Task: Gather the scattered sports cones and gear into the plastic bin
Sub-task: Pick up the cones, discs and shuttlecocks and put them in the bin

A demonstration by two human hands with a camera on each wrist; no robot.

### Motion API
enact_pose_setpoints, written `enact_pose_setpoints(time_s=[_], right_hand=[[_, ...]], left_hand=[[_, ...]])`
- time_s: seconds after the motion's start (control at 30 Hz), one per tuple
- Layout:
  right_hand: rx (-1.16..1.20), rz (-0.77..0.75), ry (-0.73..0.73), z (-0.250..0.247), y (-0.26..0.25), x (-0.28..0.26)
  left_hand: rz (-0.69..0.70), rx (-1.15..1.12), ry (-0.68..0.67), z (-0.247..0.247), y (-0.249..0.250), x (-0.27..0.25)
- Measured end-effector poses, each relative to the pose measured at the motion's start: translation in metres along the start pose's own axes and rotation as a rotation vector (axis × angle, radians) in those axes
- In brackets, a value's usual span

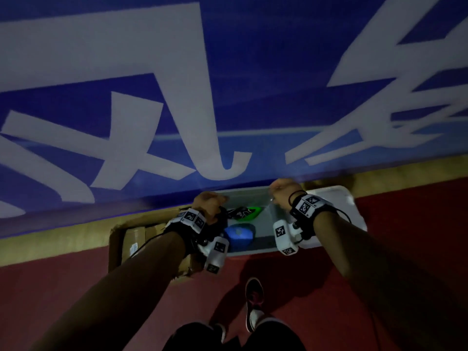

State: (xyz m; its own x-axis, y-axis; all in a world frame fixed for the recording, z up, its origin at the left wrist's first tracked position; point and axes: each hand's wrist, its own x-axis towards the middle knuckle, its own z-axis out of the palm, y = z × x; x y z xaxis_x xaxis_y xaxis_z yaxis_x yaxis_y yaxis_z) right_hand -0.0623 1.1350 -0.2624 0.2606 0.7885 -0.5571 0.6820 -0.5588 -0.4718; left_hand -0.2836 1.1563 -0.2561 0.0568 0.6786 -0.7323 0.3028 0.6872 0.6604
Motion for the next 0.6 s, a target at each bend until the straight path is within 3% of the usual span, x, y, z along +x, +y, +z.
enact_pose_setpoints(time_s=[0.17, 0.3, 0.37, 0.43, 0.6], right_hand=[[0.248, 0.113, 0.156, 0.01, 0.026, -0.083], [0.498, 0.297, 0.366, 0.046, 0.055, -0.198], [0.636, 0.401, 0.377, 0.076, 0.071, -0.266], [0.618, 0.494, 0.366, 0.104, 0.087, -0.334], [0.764, 0.828, 0.666, 0.186, 0.148, -0.511]], left_hand=[[0.107, 0.132, -0.206, 0.022, 0.004, -0.036], [0.183, 0.359, -0.476, 0.06, -0.032, -0.092], [0.223, 0.485, -0.604, 0.083, -0.064, -0.131], [0.247, 0.604, -0.727, 0.107, -0.098, -0.175], [0.192, 0.899, -1.064, 0.151, -0.214, -0.295]])
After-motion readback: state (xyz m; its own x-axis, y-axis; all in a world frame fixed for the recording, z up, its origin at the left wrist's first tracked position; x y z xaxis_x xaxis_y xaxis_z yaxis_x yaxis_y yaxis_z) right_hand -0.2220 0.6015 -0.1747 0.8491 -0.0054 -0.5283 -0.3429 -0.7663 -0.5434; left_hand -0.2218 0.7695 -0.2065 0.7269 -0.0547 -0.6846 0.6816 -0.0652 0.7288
